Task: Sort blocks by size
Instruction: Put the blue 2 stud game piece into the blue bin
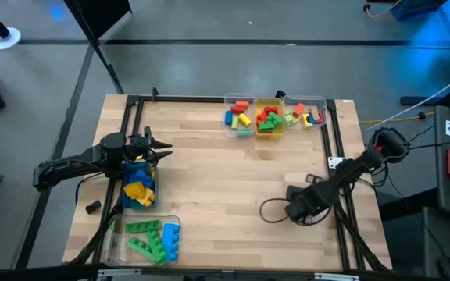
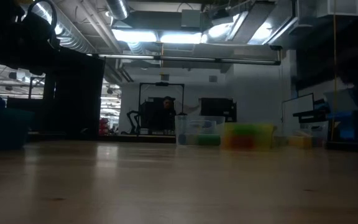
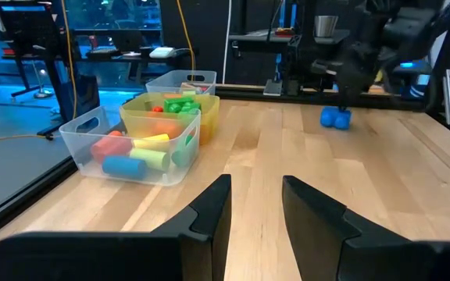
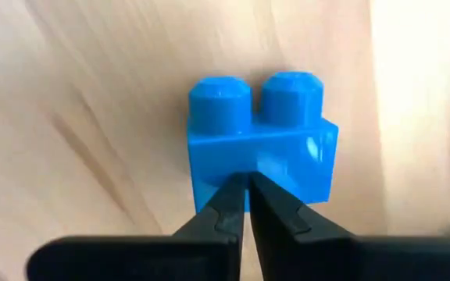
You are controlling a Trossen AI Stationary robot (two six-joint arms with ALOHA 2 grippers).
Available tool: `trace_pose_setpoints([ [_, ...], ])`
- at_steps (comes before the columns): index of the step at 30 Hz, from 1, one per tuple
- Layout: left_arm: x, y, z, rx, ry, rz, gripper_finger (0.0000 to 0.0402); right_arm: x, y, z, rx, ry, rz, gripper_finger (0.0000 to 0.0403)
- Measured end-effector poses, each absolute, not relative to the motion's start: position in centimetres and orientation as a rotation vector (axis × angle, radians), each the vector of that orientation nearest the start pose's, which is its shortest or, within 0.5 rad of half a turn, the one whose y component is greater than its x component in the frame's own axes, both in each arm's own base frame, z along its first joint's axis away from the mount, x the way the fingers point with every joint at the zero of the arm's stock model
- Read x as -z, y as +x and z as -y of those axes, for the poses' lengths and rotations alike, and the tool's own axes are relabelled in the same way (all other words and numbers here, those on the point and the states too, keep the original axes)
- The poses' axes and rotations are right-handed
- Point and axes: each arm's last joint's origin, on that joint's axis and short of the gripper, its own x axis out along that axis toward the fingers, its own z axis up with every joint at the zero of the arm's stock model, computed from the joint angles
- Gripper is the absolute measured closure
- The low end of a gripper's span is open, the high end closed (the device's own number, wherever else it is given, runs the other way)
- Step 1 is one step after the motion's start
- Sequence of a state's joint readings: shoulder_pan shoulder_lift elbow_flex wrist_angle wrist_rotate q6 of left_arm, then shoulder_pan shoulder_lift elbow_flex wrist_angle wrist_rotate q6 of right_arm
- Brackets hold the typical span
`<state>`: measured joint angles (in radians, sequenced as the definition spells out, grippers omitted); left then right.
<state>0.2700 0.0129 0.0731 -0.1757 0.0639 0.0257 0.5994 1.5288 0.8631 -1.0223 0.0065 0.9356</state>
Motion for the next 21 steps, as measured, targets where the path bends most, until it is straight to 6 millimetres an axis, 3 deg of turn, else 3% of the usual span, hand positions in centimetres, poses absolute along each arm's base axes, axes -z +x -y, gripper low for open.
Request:
trace_pose_setpoints([
  [7,-17.0,9.0,-2.3,-0.204,0.006,-0.117,0.0302,-17.2,23.7,-12.2,0.205,0.260,-1.252,0.0378],
  [13,-17.0,9.0,-2.3,-0.204,0.006,-0.117,0.0302,-17.0,28.1,-10.5,0.101,0.220,-1.002,0.0378],
  [17,-17.0,9.0,-2.3,-0.205,0.006,-0.117,0.0302,-16.4,30.2,-9.1,0.065,0.190,-0.902,0.0378],
  [21,-17.0,9.0,-2.3,-0.205,0.006,-0.117,0.0302,-17.3,31.5,-8.3,0.027,0.150,-0.766,0.0378],
])
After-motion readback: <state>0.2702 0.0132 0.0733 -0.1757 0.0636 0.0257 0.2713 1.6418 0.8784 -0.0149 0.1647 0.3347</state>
